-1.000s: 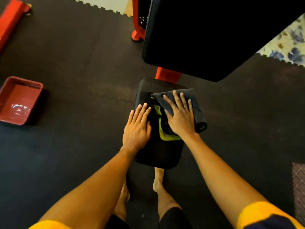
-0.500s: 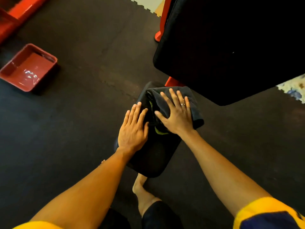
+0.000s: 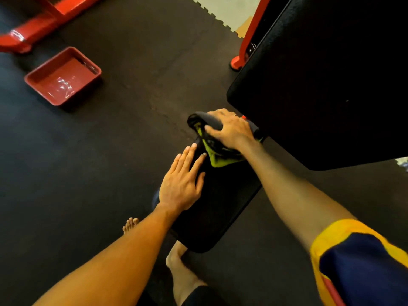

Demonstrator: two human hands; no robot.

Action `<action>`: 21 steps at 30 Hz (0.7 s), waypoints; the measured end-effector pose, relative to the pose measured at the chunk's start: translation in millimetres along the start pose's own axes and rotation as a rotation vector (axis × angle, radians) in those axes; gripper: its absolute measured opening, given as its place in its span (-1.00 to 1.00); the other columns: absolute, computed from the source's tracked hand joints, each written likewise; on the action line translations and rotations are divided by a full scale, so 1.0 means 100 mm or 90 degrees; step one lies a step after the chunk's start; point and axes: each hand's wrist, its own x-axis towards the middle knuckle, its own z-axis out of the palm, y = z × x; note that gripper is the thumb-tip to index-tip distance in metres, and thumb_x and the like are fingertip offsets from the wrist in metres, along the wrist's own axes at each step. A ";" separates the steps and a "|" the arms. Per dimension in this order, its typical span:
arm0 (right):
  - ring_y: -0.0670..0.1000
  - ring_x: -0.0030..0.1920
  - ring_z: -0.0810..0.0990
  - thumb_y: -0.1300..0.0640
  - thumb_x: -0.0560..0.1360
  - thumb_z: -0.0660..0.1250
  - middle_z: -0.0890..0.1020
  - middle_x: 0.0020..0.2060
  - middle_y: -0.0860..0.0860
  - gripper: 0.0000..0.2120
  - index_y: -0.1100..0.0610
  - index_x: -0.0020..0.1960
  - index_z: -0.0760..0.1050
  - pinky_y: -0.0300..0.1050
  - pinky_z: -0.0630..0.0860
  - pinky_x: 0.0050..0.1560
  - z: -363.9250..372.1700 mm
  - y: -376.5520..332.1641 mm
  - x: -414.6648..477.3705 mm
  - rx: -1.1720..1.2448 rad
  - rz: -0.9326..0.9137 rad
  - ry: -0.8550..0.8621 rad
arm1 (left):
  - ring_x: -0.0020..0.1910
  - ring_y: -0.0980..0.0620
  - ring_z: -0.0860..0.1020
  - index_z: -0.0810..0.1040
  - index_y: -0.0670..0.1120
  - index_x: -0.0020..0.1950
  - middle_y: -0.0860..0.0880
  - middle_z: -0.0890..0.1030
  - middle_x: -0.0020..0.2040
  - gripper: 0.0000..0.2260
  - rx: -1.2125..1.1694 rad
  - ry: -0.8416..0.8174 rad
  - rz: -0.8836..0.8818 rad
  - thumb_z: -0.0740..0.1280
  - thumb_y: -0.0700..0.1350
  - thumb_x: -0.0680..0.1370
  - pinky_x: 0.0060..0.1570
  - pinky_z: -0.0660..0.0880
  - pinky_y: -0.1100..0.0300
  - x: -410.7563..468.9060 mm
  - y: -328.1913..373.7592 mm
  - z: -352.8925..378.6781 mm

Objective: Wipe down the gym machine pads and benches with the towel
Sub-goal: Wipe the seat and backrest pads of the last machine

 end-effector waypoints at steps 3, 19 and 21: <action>0.14 0.45 0.43 -0.25 0.67 0.17 0.49 0.45 0.01 -0.51 -0.13 0.56 0.34 -0.11 0.26 0.15 -0.11 -0.03 0.18 0.134 0.222 -0.046 | 0.66 -0.01 -0.12 0.06 0.02 0.68 -0.07 -0.06 0.69 -0.47 0.011 0.001 -0.009 -0.01 0.14 0.72 0.63 -0.05 0.01 -0.01 0.03 0.00; 0.13 0.32 0.53 -0.29 0.60 0.22 0.58 0.29 0.00 -0.56 -0.12 0.38 0.50 -0.04 0.33 0.11 0.01 -0.12 0.32 -0.049 0.096 -0.076 | 0.44 -0.08 0.44 0.20 -0.17 0.61 -0.16 0.44 0.49 -0.40 -0.038 0.063 -0.244 0.06 0.19 0.70 0.44 0.38 0.03 -0.22 0.11 -0.02; 0.14 0.37 0.49 -0.35 0.52 0.16 0.56 0.30 -0.02 -0.49 -0.12 0.33 0.52 0.07 0.35 0.30 0.11 -0.21 0.24 -0.162 0.017 -0.044 | 0.40 -0.06 0.48 0.24 -0.14 0.60 -0.13 0.46 0.47 -0.43 -0.059 0.070 -0.263 0.08 0.18 0.70 0.36 0.44 0.05 -0.28 0.11 -0.03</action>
